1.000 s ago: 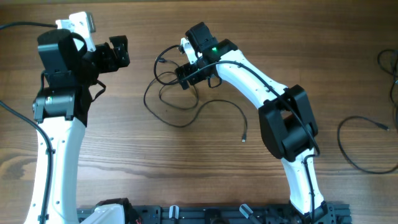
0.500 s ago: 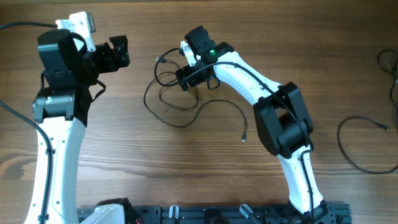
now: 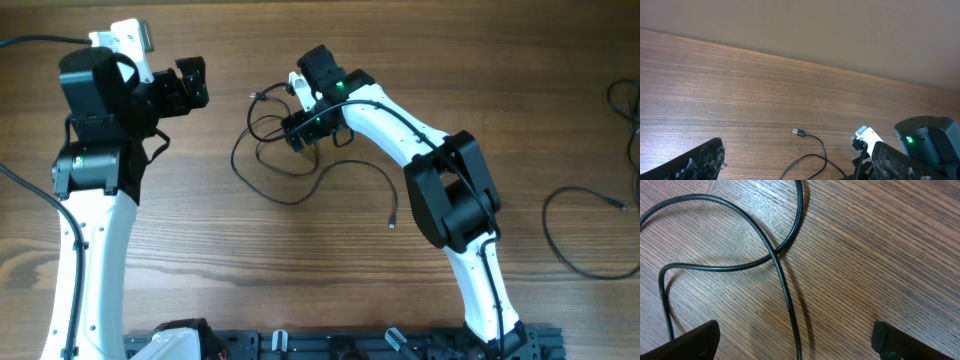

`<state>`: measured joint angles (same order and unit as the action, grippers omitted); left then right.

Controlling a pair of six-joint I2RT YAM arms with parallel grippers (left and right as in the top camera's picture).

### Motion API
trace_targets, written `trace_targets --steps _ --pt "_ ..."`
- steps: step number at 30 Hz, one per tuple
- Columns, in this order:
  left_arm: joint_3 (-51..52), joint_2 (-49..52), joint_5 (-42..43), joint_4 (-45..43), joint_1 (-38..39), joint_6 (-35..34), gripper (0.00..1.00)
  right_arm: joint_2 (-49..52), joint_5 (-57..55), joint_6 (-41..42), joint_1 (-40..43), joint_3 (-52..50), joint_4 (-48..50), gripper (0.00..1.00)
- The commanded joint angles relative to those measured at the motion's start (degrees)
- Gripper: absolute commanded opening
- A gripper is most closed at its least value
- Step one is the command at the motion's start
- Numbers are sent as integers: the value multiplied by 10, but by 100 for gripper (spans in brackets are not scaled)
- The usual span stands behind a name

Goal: Untangle cables
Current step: 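Grasp the last black cable with the right gripper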

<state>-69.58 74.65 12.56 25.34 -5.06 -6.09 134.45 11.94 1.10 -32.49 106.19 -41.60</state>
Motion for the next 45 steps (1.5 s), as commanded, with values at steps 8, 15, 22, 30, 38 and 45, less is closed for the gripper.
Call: trace_targets --steps 8,15,22,30,38,45 --pt "2 -14 10 -2 -3 11 96 12 8 -40 -3 -8 -16 99" --pt "2 -19 10 -2 -3 12 97 26 -33 -5 -3 -8 -20 100" --pt "2 -28 9 -3 -3 12 97 40 -67 25 -7 -8 -21 99" --pt "2 -30 10 -5 -3 11 97 42 -92 52 -11 -8 -21 100" --pt "2 -31 9 -5 -3 11 97 43 -128 79 -11 -8 -34 100" --pt "2 -31 9 -5 -3 11 97 57 -132 81 -12 -8 -47 99"
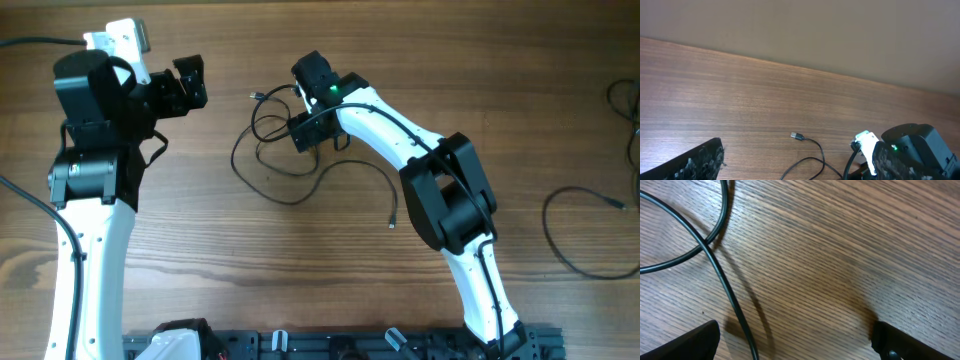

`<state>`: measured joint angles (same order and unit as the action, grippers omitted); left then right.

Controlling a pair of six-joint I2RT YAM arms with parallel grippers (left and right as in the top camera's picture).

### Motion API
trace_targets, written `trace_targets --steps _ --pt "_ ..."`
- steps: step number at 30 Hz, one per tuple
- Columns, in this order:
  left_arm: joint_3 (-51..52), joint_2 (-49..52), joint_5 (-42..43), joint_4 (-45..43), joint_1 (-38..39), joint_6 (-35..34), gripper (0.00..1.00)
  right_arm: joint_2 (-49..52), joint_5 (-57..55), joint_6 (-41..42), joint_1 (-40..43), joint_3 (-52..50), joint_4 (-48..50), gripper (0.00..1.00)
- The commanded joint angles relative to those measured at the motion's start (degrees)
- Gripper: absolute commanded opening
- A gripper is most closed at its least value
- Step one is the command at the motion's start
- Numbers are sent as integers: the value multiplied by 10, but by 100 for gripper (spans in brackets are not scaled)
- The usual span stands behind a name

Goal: Untangle cables
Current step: 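Grasp the last black cable with the right gripper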

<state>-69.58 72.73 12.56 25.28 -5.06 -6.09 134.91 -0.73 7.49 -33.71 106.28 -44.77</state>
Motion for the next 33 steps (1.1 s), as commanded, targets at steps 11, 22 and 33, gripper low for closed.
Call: trace_targets --steps 11,22,33 --pt "2 -12 10 -4 -3 11 97 55 -5 19 -2 -9 -23 77" --pt "2 -12 9 -4 -3 11 97 55 33 21 -2 -9 -48 20" --pt "2 -12 9 -3 -3 12 98 55 190 17 -2 -9 1 5"
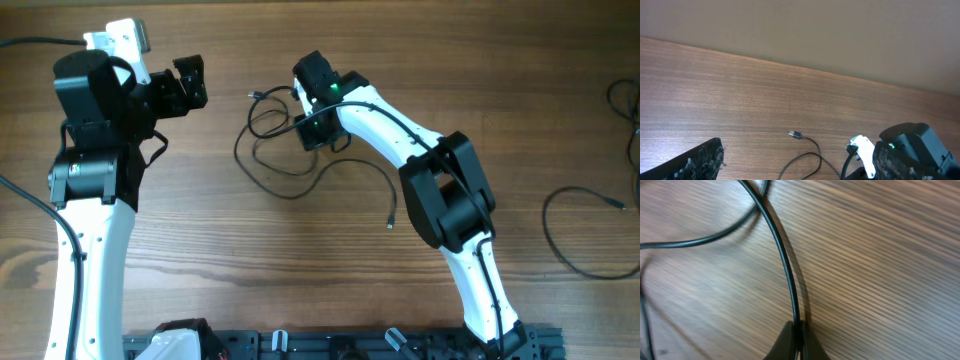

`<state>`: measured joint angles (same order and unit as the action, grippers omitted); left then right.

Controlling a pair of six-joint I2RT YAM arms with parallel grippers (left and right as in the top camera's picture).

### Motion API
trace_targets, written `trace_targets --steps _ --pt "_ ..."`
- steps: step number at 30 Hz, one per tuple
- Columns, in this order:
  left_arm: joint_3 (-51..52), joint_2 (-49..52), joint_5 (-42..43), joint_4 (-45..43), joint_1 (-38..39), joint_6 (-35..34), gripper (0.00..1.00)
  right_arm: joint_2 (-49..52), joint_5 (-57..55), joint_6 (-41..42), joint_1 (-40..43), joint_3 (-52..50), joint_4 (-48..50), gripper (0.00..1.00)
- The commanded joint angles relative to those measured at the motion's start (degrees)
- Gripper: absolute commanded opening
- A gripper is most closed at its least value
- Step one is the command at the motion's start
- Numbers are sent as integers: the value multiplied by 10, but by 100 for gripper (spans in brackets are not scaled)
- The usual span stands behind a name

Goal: Untangle cables
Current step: 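Grasp the last black cable with the right gripper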

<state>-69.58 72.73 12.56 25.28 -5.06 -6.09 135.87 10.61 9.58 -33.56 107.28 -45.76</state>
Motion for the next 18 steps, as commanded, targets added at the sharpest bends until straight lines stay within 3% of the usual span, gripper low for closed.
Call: trace_targets --steps 1,14,18 --pt "2 -12 9 -3 -3 12 98 45 85 -4 -4 -19 17 5" --pt "2 -12 9 -1 -3 12 98 40 113 29 -3 -18 112 4" --pt "2 -12 9 -1 -3 12 99 24 62 44 0 -14 117 5"
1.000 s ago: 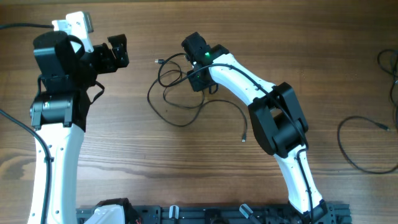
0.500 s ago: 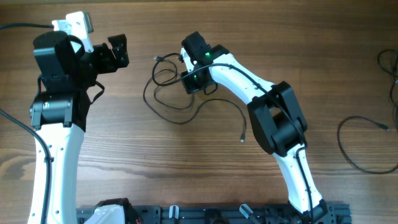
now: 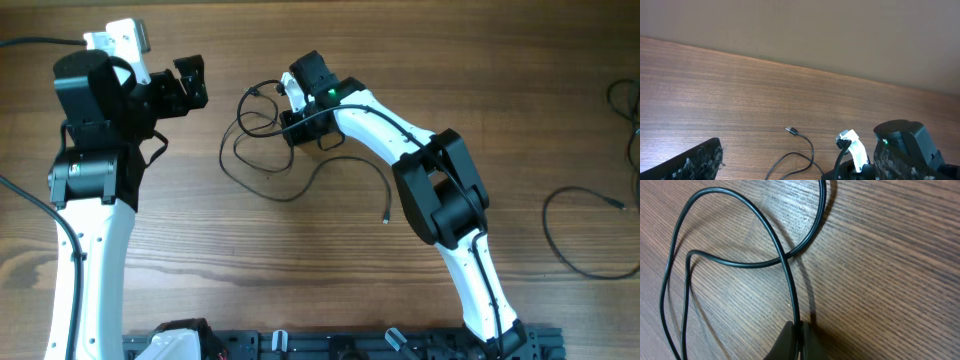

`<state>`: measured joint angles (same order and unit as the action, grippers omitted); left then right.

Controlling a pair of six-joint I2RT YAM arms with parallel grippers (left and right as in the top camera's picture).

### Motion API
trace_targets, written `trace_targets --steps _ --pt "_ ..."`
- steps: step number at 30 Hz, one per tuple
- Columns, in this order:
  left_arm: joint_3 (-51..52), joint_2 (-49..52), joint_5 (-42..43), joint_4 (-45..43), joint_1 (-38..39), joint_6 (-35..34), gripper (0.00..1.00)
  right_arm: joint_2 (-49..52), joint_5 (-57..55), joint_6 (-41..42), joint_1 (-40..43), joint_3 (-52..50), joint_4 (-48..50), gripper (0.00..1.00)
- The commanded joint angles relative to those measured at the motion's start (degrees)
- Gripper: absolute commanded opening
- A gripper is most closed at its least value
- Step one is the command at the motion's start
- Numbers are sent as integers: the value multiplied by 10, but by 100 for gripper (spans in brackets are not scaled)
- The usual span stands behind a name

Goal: Untangle cables
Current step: 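Grasp the last black cable with the right gripper, then lift and drag the cable with the right gripper to the upper right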

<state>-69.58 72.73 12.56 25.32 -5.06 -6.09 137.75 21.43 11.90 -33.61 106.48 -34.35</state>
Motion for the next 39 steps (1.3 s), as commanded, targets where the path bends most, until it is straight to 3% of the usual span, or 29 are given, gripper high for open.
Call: trace_targets --steps 1,10,39 --pt "2 -12 9 -2 -3 12 99 -1 -65 22 1 -6 3 5" --pt "2 -12 9 -2 -3 12 99 -86 -183 16 23 -6 3 5" --pt "2 -12 9 -2 -3 12 99 -326 -272 1 63 -6 -41 5"
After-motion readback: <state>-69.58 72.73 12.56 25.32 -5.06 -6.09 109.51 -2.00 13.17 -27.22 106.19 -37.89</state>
